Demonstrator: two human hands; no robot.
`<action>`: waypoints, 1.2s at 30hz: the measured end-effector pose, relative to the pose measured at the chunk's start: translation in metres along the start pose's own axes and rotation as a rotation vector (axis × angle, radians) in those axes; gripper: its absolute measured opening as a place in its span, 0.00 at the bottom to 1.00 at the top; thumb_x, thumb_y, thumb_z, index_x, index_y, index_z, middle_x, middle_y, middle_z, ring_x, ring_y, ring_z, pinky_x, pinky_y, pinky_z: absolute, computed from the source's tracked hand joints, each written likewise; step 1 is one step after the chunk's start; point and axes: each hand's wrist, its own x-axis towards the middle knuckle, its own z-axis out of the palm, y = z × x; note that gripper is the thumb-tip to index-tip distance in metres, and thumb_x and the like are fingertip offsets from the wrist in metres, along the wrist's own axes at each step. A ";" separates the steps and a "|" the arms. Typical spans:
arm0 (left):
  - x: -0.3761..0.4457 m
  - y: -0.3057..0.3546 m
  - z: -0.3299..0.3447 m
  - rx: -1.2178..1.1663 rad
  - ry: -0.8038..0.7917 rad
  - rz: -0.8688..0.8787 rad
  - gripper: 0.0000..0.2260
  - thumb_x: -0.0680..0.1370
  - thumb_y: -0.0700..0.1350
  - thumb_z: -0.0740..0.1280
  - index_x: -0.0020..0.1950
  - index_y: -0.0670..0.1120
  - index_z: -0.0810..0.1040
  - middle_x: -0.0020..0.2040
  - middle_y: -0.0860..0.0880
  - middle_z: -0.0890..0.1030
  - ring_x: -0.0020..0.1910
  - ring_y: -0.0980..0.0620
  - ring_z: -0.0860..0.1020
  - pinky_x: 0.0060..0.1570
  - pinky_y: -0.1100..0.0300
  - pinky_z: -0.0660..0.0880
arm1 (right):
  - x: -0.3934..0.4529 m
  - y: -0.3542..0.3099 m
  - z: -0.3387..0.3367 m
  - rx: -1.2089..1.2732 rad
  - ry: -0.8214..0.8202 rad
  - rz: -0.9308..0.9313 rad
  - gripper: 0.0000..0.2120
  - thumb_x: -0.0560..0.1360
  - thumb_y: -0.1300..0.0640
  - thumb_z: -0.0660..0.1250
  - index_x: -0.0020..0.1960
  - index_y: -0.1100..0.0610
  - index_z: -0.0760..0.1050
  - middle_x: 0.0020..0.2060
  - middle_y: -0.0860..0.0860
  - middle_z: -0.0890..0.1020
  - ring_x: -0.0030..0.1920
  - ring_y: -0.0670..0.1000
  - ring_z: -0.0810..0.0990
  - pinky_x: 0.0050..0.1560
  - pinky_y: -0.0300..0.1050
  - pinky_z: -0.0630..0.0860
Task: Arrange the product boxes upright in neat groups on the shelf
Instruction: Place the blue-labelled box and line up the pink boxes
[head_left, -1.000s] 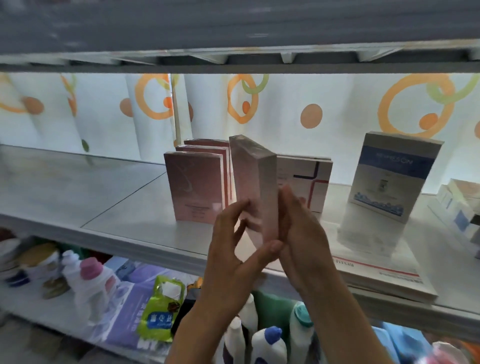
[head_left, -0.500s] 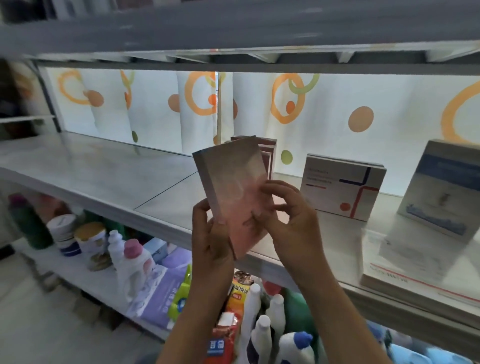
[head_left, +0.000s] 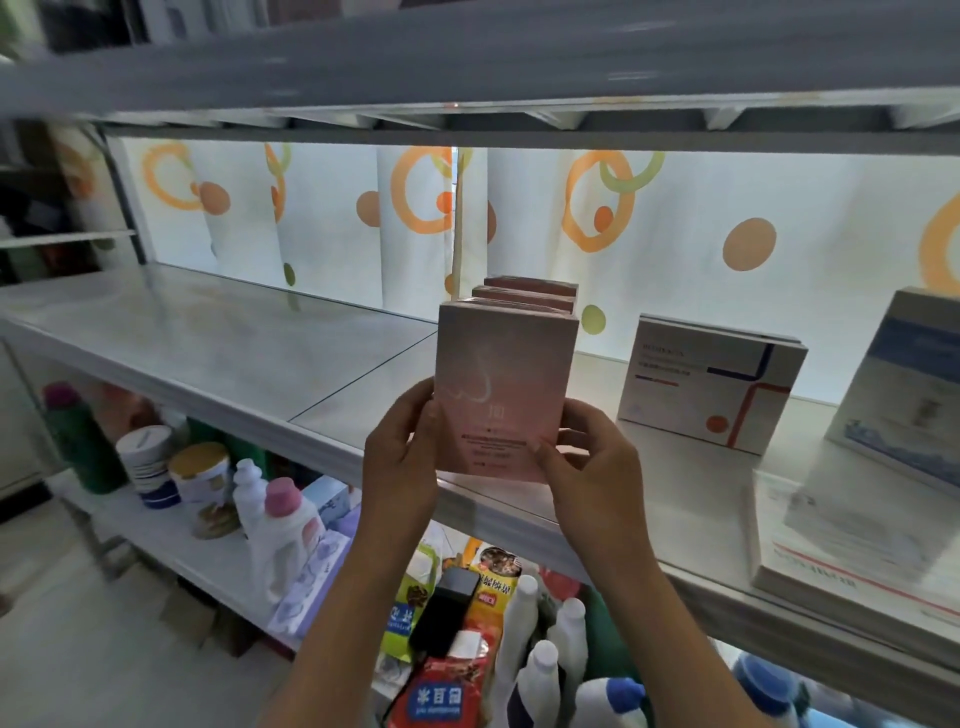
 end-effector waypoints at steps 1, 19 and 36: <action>0.003 -0.001 0.001 0.015 0.010 -0.016 0.10 0.82 0.45 0.60 0.59 0.53 0.78 0.52 0.59 0.81 0.52 0.61 0.78 0.45 0.77 0.72 | 0.000 0.003 0.001 -0.010 0.007 0.000 0.15 0.75 0.57 0.72 0.59 0.46 0.74 0.46 0.31 0.76 0.46 0.39 0.80 0.39 0.25 0.75; 0.005 -0.017 0.010 0.015 -0.033 -0.119 0.12 0.80 0.48 0.64 0.63 0.54 0.73 0.57 0.57 0.80 0.53 0.65 0.78 0.45 0.75 0.73 | 0.004 0.020 0.010 -0.056 0.004 0.005 0.15 0.75 0.54 0.71 0.58 0.44 0.72 0.45 0.28 0.75 0.45 0.31 0.78 0.41 0.22 0.73; -0.001 -0.011 0.004 -0.018 -0.013 -0.179 0.10 0.80 0.47 0.64 0.61 0.53 0.74 0.56 0.57 0.80 0.54 0.59 0.78 0.47 0.71 0.72 | 0.001 0.018 0.009 -0.097 0.019 0.028 0.15 0.74 0.51 0.72 0.59 0.47 0.74 0.45 0.30 0.76 0.45 0.35 0.79 0.43 0.23 0.73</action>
